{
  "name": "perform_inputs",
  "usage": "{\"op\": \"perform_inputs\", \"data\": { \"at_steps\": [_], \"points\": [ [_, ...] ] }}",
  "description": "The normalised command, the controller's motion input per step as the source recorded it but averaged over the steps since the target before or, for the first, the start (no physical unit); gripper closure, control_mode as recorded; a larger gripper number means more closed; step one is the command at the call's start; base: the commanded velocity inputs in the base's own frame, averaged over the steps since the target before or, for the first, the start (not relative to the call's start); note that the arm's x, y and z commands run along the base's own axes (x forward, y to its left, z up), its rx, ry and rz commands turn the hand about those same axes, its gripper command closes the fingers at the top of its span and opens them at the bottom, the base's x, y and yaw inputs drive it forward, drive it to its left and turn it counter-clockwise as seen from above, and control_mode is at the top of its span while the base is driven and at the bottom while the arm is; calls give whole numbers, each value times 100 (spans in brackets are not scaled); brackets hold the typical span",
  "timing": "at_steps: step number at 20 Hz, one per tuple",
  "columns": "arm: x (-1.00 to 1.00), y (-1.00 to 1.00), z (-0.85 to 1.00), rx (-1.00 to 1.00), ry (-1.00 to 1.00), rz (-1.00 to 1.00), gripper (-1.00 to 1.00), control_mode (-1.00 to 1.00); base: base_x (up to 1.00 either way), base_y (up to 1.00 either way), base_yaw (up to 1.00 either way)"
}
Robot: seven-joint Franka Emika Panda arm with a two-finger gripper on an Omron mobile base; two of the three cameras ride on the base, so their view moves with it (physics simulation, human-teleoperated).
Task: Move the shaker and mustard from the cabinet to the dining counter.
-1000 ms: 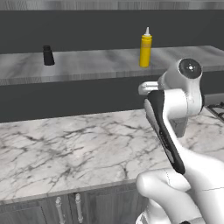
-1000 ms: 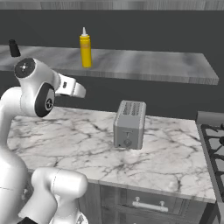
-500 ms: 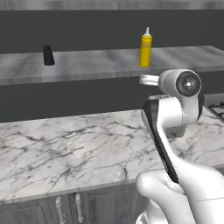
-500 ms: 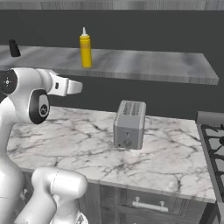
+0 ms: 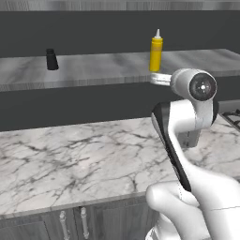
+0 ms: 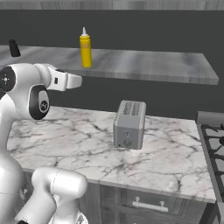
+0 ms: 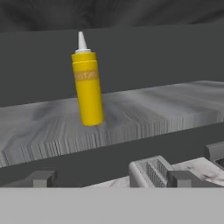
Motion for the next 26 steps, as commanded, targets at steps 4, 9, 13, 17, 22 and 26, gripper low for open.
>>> {"op": "perform_inputs", "data": {
  "at_steps": [4,9,13,17,22,26],
  "points": [
    [6,0,20,0,1,0,-100,-100,0,0,0],
    [22,0,9,0,5,0,-100,-100,0,0,0],
    [37,0,1,0,11,0,-100,-100,0,0,0],
    [31,0,2,0,13,0,-100,-100,0,0,0],
    [20,0,4,0,7,0,-100,-100,0,0,0],
    [13,0,0,0,0,0,-100,-100,0,0,0]
  ]
}}
